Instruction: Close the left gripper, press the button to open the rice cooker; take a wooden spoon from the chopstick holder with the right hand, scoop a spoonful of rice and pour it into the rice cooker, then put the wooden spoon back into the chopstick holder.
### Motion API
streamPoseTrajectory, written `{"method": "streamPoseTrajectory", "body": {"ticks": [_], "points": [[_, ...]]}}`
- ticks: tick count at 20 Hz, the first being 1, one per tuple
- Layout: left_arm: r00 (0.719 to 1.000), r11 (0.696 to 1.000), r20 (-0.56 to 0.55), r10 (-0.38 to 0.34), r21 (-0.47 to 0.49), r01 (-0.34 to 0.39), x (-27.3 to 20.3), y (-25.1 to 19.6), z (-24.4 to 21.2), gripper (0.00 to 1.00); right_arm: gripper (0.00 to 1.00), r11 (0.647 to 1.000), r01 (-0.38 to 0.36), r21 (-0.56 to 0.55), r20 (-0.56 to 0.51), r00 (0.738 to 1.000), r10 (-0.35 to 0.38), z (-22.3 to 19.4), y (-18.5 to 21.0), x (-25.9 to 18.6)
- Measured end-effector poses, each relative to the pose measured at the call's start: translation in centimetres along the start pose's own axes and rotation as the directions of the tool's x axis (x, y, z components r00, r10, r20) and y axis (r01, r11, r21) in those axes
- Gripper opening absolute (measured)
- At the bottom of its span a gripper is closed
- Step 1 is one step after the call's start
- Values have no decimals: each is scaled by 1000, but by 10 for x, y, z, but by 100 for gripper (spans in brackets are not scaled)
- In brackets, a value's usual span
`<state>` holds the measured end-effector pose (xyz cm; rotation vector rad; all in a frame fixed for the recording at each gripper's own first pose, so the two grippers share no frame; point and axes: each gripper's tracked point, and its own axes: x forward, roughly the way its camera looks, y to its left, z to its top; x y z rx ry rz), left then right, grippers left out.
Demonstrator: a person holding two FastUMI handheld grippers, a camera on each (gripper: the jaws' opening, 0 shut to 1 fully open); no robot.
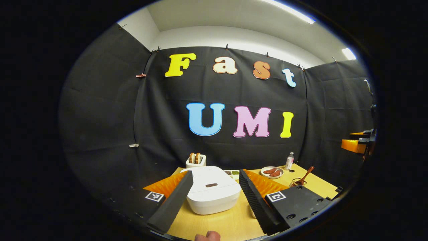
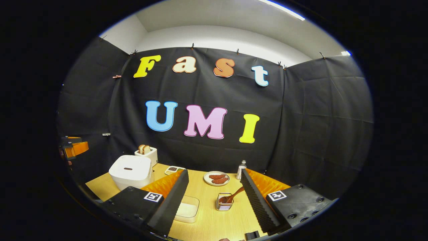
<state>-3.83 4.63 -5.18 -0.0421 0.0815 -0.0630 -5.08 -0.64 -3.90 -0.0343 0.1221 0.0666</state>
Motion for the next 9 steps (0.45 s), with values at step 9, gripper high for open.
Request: {"method": "streamPoseTrajectory", "body": {"ticks": [9], "points": [[1000, 1000, -2, 13, 9, -13, -3, 1, 2, 96, 98, 1000, -3, 3, -4, 1000, 3, -4, 4, -7]]}}
